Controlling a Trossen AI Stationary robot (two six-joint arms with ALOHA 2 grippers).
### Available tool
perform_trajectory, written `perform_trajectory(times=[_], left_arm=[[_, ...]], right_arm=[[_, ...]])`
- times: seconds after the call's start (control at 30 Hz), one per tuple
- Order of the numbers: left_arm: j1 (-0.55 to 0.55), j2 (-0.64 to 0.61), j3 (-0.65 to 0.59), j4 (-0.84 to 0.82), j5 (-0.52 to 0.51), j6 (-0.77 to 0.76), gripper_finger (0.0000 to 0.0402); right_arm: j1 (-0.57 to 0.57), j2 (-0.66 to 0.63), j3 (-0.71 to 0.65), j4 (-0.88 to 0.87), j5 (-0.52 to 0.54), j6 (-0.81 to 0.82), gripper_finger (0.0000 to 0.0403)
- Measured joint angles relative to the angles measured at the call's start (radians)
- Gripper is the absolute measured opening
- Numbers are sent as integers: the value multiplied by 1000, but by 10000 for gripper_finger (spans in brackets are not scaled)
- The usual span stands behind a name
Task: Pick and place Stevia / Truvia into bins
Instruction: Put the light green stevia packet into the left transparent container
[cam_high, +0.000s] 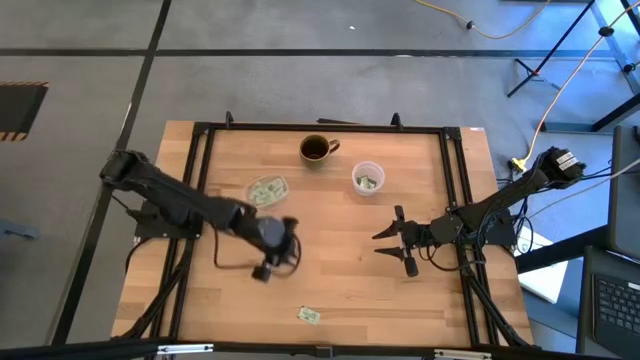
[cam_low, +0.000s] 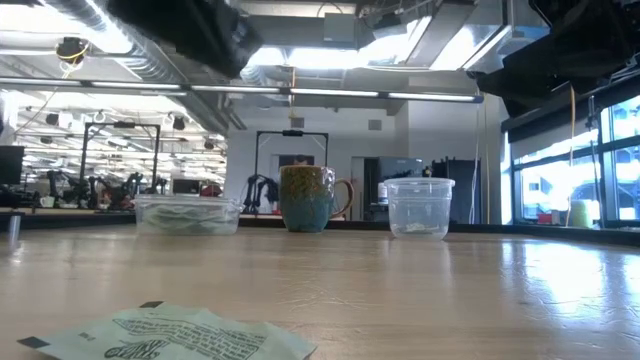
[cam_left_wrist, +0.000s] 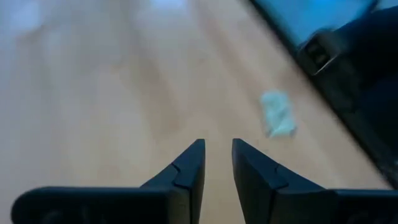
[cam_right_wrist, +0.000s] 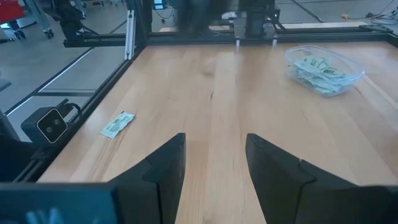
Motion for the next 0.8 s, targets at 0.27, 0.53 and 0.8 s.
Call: perform_trajectory(times=[0.27,0.53,0.8], left_arm=[[-144,224,0,311,0,18,75],[-205,372,0,484,0,-25,76],[-221,473,0,585,-1,-57,73]], right_arm=[[0,0,0,0,0,0,171],[0,0,0,0,0,3,171],[0,0,0,1,0,3,171]])
